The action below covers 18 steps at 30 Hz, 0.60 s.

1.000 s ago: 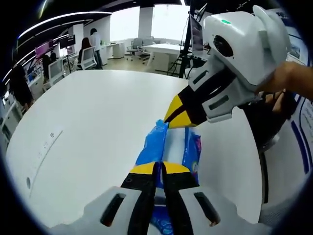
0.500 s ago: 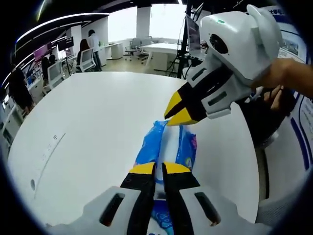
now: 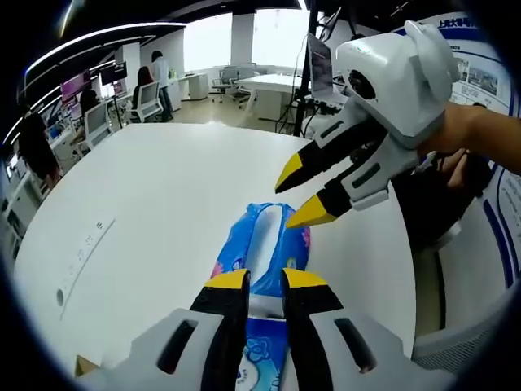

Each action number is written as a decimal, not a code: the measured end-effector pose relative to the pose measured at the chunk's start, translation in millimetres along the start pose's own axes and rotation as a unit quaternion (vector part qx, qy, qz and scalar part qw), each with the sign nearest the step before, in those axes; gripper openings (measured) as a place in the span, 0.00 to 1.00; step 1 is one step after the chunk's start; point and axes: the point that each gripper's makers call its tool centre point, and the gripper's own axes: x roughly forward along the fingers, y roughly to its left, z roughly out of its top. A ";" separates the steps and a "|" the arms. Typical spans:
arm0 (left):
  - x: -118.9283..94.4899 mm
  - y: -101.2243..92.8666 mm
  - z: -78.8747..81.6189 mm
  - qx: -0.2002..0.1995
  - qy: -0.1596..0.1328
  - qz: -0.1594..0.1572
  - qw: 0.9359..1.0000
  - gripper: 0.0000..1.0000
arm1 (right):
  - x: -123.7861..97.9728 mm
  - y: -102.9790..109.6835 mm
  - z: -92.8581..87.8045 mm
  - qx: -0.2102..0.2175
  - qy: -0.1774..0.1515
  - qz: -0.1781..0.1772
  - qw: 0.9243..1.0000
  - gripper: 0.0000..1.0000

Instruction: Operate the shoe box by opening the lid, removing the specified soft item, and placing it in the target area until the item is outside and the box remains undamaged.

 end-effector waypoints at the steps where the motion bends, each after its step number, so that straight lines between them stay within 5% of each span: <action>1: -4.0 -1.9 0.4 0.001 -0.002 0.000 1.000 0.18 | -2.1 1.7 0.8 0.002 -0.003 0.000 1.000 0.27; 18: -63.7 -18.5 4.9 -0.013 -0.046 0.008 0.999 0.43 | -23.5 36.3 8.4 0.019 -0.025 0.019 0.999 0.54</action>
